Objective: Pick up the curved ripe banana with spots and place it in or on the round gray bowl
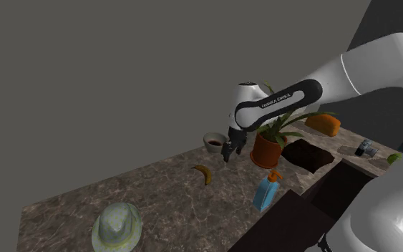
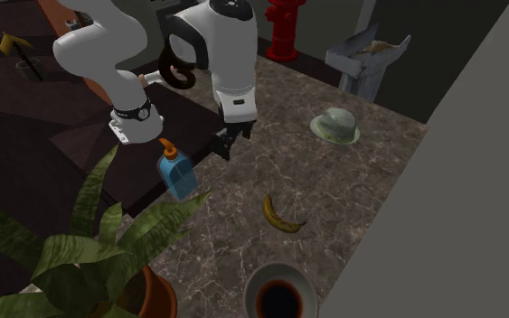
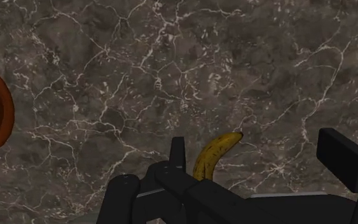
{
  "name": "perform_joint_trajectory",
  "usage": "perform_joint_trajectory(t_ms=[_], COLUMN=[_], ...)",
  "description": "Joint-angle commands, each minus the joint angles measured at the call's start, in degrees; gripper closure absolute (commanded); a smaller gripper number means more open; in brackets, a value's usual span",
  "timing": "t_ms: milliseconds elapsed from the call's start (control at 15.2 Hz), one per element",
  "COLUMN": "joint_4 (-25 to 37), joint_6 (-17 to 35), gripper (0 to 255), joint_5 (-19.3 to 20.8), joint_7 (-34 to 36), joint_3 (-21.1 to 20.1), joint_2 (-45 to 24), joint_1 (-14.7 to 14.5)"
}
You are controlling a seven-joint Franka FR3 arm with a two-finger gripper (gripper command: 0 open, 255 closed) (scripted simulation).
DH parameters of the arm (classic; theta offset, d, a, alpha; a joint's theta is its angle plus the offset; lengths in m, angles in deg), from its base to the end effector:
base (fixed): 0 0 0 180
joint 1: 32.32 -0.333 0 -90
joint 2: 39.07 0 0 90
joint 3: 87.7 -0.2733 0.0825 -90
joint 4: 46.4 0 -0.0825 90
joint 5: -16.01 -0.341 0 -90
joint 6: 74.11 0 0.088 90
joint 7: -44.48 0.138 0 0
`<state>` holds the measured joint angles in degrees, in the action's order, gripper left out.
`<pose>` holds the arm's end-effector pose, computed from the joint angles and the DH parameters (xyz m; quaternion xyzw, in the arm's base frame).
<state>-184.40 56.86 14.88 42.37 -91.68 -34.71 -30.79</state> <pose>0.4462 0.0197 0.2941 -0.9992 -0.0330 0.0234 0.0046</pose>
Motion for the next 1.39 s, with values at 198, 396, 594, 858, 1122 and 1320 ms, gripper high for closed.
perform_joint_trajectory(t_ms=[198,396,594,858,1122,1320], joint_4=[6.0,10.3,15.2,22.8,30.1,30.6], joint_6=[6.4,9.4,11.6,13.5,14.2,15.6], gripper=[0,0,0,0,0,0], joint_5=[0.8,1.1,1.4,1.6,1.5,1.6], joint_7=[0.9,1.6,2.1,2.6,3.0,3.0], joint_3=[0.3,0.6,0.9,1.3,1.7,1.7], joint_2=[-11.7,-18.5,-25.3,-34.3,-41.8,-43.7], joint_1=[0.4,0.4,0.3,0.2,0.1,0.0])
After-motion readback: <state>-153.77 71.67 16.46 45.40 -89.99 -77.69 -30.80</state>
